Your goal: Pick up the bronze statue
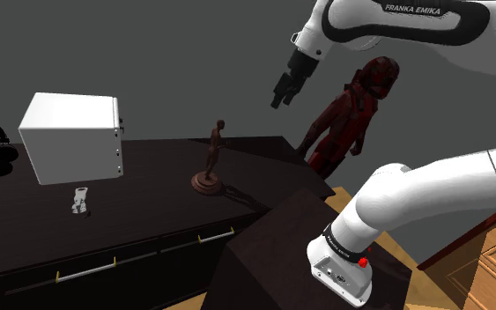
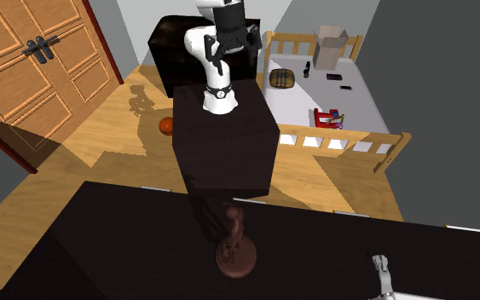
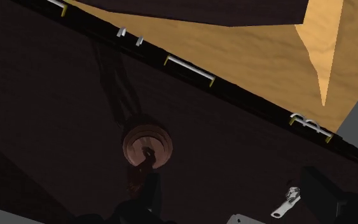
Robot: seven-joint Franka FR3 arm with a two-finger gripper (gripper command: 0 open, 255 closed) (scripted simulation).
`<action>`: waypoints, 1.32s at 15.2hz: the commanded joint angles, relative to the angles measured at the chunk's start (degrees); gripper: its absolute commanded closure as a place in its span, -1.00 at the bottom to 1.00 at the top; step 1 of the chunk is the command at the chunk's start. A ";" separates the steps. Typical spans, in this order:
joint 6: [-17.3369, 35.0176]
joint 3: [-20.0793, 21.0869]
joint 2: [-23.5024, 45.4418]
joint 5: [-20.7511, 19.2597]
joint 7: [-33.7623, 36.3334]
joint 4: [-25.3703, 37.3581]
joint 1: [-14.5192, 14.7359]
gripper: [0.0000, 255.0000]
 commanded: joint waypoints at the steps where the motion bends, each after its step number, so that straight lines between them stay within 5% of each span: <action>1: 4.61 -0.53 2.57 0.18 -0.85 -1.67 -0.16 -1.00; 10: 22.36 -2.68 19.15 2.66 -4.73 -1.78 0.05 -1.00; 20: 36.82 -4.29 41.20 9.97 -11.81 6.49 0.46 -1.00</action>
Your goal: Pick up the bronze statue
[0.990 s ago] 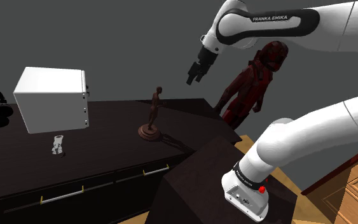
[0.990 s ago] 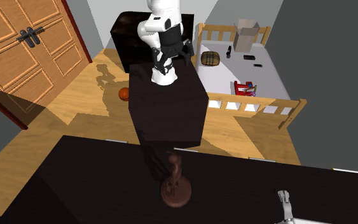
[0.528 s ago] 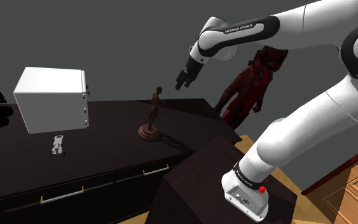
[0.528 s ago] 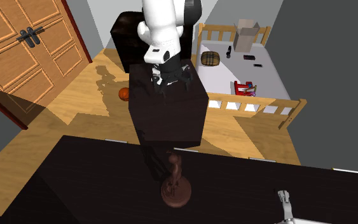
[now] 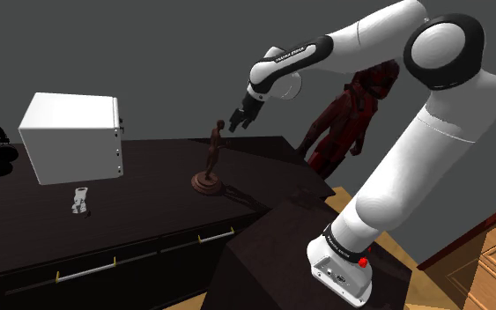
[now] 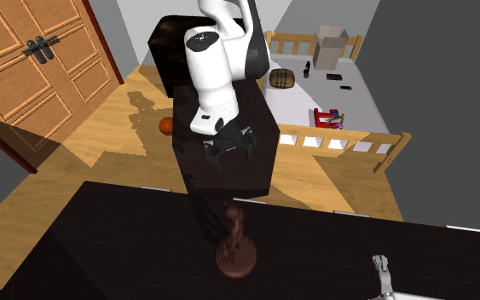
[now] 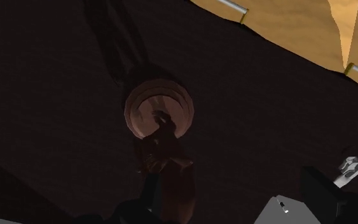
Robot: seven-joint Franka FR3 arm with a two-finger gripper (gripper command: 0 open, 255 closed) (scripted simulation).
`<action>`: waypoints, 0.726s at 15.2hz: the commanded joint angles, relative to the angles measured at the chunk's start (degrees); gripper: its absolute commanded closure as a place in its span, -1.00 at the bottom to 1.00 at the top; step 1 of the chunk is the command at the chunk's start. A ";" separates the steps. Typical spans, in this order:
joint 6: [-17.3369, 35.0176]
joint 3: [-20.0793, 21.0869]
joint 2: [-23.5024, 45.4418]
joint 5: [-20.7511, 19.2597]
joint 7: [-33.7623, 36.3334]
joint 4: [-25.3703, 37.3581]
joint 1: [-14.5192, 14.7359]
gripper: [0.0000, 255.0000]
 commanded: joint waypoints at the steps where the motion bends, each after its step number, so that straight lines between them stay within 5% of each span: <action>1: 2.44 0.23 4.36 1.84 -1.20 2.11 0.07 -1.00; 11: 8.91 2.44 23.23 8.63 -7.13 14.88 -2.53 -1.00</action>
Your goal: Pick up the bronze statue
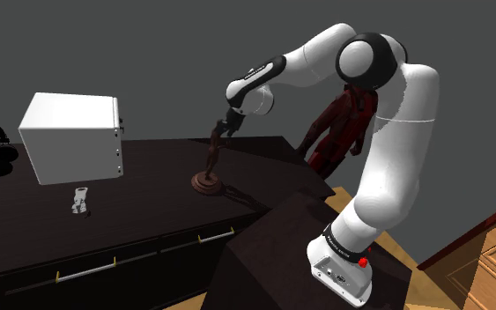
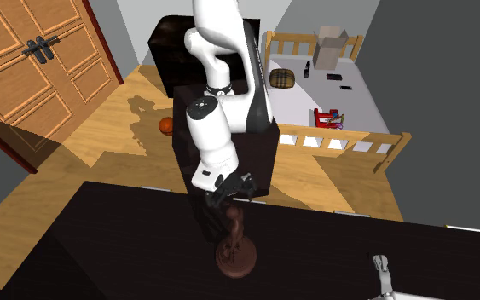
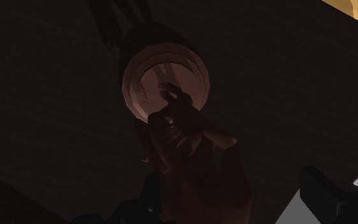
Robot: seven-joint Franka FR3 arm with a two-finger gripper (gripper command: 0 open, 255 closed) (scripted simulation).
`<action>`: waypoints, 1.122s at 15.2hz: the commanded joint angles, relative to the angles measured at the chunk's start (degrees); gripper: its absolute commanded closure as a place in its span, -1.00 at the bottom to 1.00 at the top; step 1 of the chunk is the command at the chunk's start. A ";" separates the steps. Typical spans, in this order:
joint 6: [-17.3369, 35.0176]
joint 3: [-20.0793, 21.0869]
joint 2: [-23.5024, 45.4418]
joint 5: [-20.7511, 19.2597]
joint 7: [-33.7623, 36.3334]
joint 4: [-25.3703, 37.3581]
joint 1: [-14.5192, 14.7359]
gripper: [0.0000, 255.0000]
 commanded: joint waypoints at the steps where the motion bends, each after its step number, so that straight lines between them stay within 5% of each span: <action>1: 1.14 0.41 1.53 0.65 -0.64 0.44 -0.27 -1.00; 7: 3.59 1.32 4.40 1.90 -2.03 0.82 -0.88 -1.00; 8: 3.58 1.32 4.55 1.89 -2.02 0.98 -0.88 1.00; 17: 3.59 1.32 4.40 1.90 -2.03 0.82 -0.88 1.00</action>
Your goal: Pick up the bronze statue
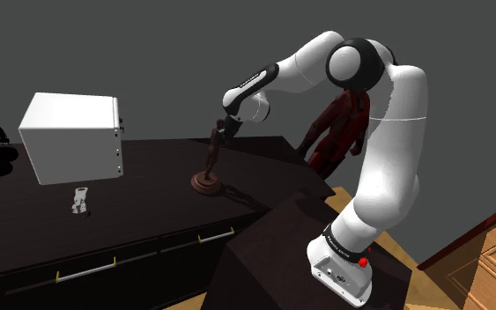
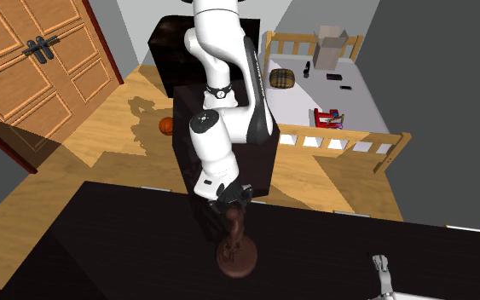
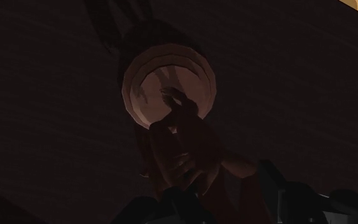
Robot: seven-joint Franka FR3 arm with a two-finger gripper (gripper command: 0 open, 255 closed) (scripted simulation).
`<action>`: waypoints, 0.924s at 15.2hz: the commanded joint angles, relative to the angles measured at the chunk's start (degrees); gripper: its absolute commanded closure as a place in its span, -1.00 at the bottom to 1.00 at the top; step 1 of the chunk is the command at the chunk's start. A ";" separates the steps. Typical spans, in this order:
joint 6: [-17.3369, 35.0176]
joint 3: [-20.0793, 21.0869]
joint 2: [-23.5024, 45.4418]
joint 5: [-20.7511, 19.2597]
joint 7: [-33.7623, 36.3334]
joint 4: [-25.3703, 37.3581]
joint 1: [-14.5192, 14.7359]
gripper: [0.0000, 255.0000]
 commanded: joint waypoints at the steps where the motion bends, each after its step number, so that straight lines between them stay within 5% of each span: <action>1: -0.44 -0.21 -0.59 -0.23 0.26 -0.20 0.11 1.00; 14: -7.71 -2.51 -8.28 -3.88 4.20 -0.43 1.57 1.00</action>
